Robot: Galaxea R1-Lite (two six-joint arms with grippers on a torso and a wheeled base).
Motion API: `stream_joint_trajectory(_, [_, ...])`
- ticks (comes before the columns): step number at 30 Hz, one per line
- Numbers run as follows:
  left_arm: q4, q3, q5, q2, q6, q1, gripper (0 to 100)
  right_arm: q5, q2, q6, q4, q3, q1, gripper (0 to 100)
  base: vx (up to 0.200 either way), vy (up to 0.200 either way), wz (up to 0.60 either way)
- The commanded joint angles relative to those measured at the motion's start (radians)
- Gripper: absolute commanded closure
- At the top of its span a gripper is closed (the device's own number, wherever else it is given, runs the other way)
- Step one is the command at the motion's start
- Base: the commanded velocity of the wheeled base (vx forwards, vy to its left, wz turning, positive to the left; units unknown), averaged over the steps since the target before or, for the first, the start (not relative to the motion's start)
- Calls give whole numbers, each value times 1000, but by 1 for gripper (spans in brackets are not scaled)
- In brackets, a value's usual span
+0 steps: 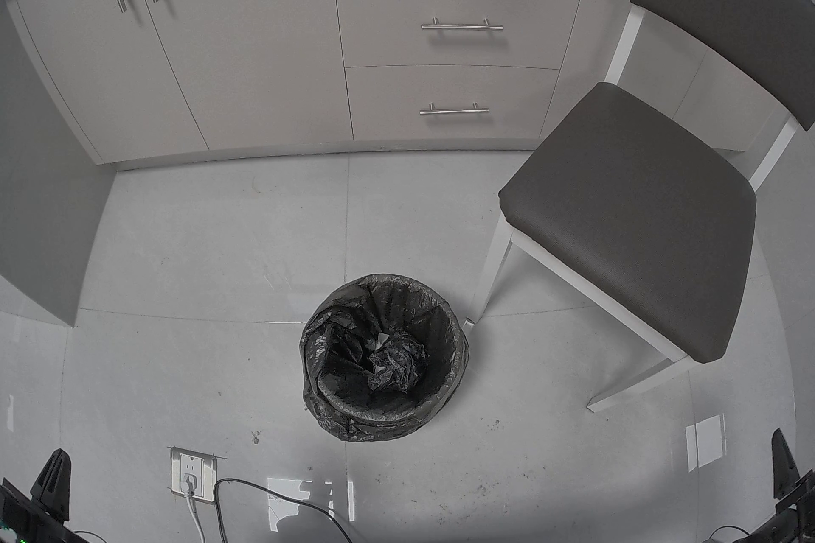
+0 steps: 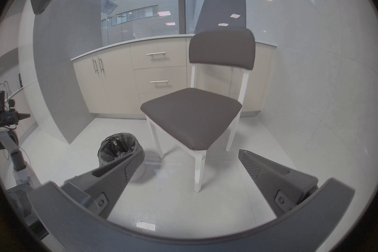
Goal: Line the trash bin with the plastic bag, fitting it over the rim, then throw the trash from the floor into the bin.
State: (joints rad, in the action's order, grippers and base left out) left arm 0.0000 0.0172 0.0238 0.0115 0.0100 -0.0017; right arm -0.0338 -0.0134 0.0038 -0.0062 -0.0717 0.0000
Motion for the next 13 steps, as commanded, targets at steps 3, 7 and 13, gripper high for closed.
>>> stream_joint_trajectory(3, [0, -17, 1, -11, -1, 0, 100, 45, 13, -13, 6, 70, 2, 0, 0, 0, 0])
stream_joint_trajectory(7, [0, -17, 1, -11, -1, 0, 100, 45, 13, 1, 6, 70, 2, 0, 0, 0, 0])
stream_joint_trajectory(13, [0, -17, 1, -11, -1, 0, 100, 43, 13, 1, 6, 70, 2, 0, 0, 0, 0])
